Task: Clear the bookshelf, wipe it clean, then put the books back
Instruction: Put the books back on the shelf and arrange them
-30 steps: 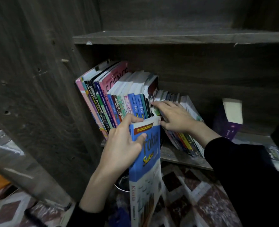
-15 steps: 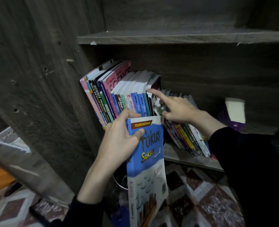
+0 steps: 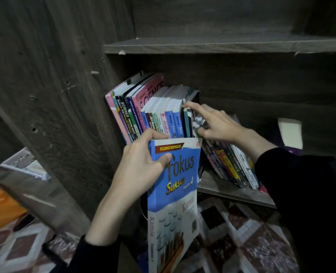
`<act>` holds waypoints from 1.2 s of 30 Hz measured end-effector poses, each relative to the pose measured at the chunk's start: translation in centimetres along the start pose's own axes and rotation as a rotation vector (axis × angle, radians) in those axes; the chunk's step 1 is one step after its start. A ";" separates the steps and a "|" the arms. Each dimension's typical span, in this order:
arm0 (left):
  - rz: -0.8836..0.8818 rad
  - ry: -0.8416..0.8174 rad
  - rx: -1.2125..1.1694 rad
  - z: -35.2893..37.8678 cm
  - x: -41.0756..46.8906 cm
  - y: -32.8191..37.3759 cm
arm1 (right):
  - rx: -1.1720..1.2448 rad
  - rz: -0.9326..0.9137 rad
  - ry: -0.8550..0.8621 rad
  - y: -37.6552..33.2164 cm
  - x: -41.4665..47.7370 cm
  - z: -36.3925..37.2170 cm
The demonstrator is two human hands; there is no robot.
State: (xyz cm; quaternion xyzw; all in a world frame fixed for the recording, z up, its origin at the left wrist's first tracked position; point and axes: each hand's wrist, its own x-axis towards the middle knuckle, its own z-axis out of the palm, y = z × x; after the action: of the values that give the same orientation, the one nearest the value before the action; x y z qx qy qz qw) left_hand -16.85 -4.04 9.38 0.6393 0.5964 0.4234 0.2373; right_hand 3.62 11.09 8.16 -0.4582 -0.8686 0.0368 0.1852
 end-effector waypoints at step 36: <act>0.092 0.424 0.190 -4.9 3.6 3.8 | 0.005 0.066 0.169 0.1 -1.8 0.5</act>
State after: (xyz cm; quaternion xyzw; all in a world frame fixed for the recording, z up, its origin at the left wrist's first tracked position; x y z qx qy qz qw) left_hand -19.03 -2.26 15.93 0.5823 0.6402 0.5004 0.0259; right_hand 4.39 9.74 7.18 -0.4875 -0.8342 0.0064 0.2576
